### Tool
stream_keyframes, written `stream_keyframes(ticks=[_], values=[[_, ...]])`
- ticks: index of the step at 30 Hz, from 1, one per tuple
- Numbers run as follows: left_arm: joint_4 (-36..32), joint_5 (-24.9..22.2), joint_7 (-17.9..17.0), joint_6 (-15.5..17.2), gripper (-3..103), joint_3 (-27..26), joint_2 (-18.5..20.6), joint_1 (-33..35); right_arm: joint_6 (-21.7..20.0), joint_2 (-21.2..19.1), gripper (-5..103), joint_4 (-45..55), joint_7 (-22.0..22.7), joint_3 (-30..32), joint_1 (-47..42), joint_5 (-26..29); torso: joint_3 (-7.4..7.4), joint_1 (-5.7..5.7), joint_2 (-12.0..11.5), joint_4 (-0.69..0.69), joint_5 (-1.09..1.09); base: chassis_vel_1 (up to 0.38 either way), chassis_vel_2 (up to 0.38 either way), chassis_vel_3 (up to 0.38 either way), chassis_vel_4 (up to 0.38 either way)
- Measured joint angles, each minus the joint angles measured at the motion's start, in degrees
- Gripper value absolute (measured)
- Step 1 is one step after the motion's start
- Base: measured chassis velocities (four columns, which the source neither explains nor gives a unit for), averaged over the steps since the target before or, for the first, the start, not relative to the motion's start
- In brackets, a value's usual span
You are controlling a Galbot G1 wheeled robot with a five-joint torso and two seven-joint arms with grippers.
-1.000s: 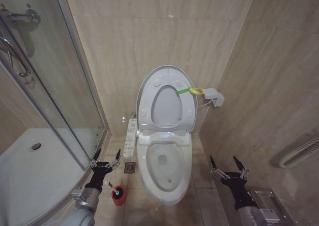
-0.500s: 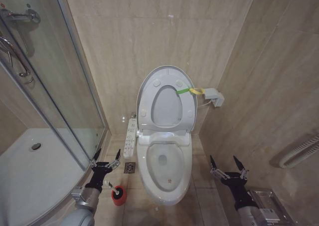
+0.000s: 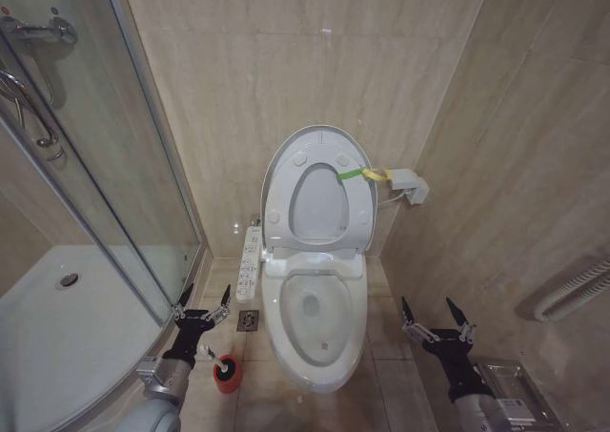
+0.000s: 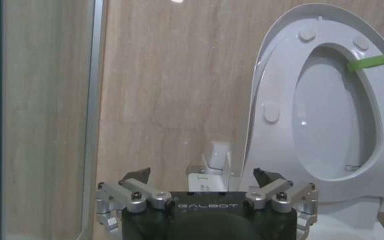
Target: Open the toilet lid, clean the toilet bowl with a toilet brush, close the toilet lid, and flush.
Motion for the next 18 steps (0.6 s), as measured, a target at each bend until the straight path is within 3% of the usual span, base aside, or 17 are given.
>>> stream_keyframes(ticks=[18], values=[[0.0,0.0,0.0,0.0,100,0.0,0.0,0.0,0.0,0.0,100,0.0,0.0,0.0,0.0,0.0,0.0,0.0,0.0,0.0,0.0,0.0,0.0,0.0,0.0]])
